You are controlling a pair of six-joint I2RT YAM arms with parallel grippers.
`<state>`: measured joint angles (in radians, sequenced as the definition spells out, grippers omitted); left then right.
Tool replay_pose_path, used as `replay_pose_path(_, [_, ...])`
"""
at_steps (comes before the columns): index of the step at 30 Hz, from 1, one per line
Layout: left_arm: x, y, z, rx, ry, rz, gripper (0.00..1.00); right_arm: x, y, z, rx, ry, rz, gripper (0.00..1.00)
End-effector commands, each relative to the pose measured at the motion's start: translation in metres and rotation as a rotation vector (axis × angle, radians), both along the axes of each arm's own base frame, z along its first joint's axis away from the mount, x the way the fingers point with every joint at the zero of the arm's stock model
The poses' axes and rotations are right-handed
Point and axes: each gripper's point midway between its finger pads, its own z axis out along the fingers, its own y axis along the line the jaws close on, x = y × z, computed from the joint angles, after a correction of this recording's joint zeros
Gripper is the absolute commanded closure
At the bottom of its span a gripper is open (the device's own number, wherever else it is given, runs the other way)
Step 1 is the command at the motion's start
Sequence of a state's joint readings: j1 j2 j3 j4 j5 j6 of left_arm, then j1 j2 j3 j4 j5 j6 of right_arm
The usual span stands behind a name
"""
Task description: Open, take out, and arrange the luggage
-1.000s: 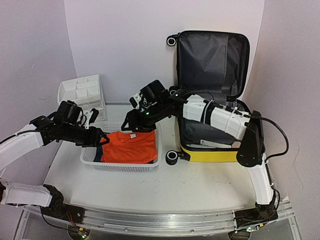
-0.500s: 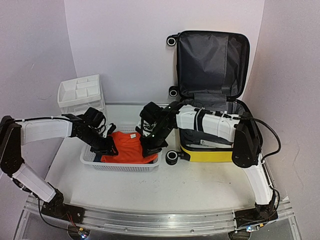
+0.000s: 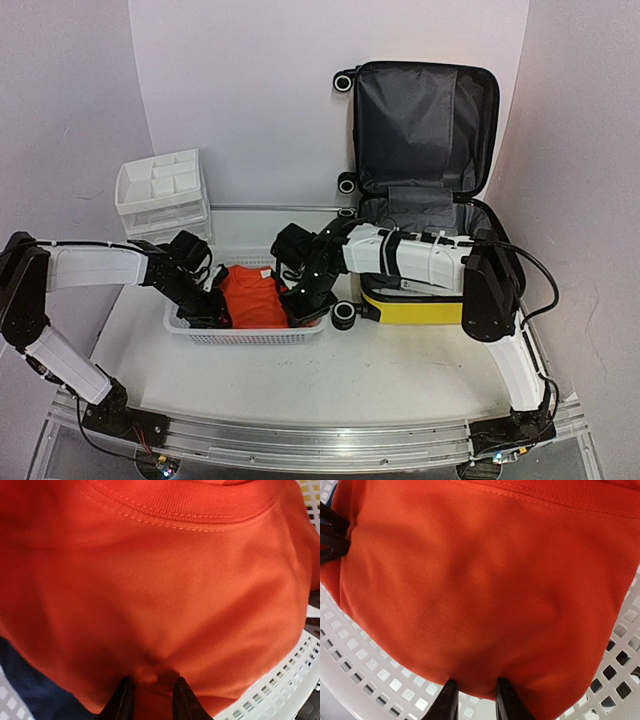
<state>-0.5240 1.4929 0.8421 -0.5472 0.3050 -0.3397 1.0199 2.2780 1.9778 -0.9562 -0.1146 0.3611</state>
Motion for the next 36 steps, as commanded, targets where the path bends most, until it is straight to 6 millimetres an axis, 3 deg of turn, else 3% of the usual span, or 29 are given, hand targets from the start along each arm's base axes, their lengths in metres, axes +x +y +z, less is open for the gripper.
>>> replay_pose_path(1, [0.007, -0.014, 0.058, -0.110, -0.096, -0.027, 0.69, 0.010, -0.016, 0.038, -0.019, -0.072, -0.002, 0.68])
replay_pose_path(5, [0.015, -0.025, 0.109, -0.209, -0.198, -0.036, 0.65, 0.014, 0.000, 0.076, 0.085, -0.099, 0.008, 0.64])
replay_pose_path(6, [0.017, -0.027, 0.117, -0.220, -0.217, -0.038, 0.65, 0.015, 0.003, 0.077, 0.092, -0.101, 0.010, 0.63])
replay_pose_path(9, [0.021, -0.029, 0.122, -0.220, -0.231, -0.041, 0.63, 0.024, 0.013, 0.081, 0.111, -0.130, 0.001, 0.58])
replay_pose_path(12, [0.024, -0.032, 0.106, -0.197, -0.189, -0.044, 0.63, 0.036, 0.014, 0.071, 0.079, -0.162, -0.030, 0.57])
replay_pose_path(16, [0.021, -0.028, 0.067, -0.112, -0.133, -0.043, 0.64, 0.048, 0.004, 0.047, -0.005, -0.197, -0.097, 0.74])
replay_pose_path(22, [0.004, 0.001, 0.007, 0.049, -0.055, -0.010, 0.63, 0.028, -0.016, -0.007, -0.113, -0.124, -0.145, 0.79])
replay_pose_path(26, [-0.001, 0.012, -0.016, 0.114, -0.022, -0.010, 0.64, 0.031, -0.031, -0.031, -0.191, -0.153, -0.158, 0.80])
replay_pose_path(28, [-0.001, 0.013, -0.018, 0.122, -0.021, -0.012, 0.64, 0.035, -0.031, -0.026, -0.194, -0.179, -0.145, 0.80])
replay_pose_path(31, [-0.001, 0.008, -0.005, 0.084, -0.043, -0.016, 0.63, 0.034, -0.024, 0.001, -0.136, -0.194, -0.113, 0.79])
replay_pose_path(34, [0.002, 0.001, 0.021, 0.026, -0.099, -0.022, 0.62, 0.033, -0.018, 0.035, -0.063, -0.213, -0.093, 0.76])
replay_pose_path(36, [0.005, -0.003, 0.045, -0.022, -0.147, -0.024, 0.59, 0.031, -0.016, 0.058, -0.019, -0.231, -0.070, 0.69])
